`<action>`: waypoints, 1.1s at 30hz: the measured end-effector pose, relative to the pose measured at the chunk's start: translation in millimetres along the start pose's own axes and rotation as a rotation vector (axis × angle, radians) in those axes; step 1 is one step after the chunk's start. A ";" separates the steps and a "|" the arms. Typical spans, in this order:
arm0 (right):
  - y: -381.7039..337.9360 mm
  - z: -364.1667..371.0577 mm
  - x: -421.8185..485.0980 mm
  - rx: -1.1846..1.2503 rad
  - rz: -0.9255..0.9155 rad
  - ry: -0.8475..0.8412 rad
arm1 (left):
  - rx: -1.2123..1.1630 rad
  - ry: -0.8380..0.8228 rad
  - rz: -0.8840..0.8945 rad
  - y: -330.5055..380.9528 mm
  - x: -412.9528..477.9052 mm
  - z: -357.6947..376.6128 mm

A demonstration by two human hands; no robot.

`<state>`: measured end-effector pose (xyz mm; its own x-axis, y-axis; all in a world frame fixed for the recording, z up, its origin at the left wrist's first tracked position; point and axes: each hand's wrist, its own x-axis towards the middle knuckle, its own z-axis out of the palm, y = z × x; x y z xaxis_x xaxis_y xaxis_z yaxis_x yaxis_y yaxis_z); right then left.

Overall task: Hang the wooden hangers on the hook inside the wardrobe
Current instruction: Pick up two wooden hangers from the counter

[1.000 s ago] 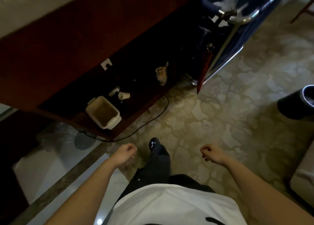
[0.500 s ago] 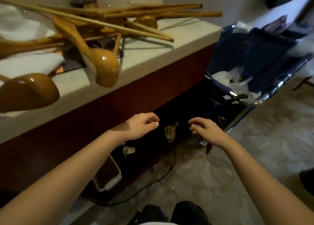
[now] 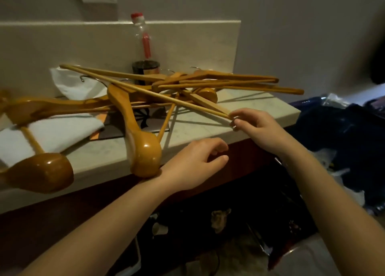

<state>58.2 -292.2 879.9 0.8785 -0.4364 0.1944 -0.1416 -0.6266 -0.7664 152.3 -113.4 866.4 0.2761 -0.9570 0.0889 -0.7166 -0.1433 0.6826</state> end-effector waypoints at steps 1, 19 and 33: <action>-0.3 -3.6 8.9 -0.009 -0.027 -0.002 | -0.003 0.033 -0.021 1.5 3.8 2.7; 51.0 -52.0 115.6 -0.288 -0.257 0.079 | 0.253 0.622 -0.165 36.1 123.5 28.3; 93.6 -105.0 228.7 -0.473 0.047 -0.085 | 0.667 0.505 -0.551 -21.4 242.8 -53.4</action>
<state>198.0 -518.4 916.8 0.8975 -0.4295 0.0999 -0.3571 -0.8409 -0.4067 268.8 -329.3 912.1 0.8065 -0.5173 0.2863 -0.5767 -0.7949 0.1885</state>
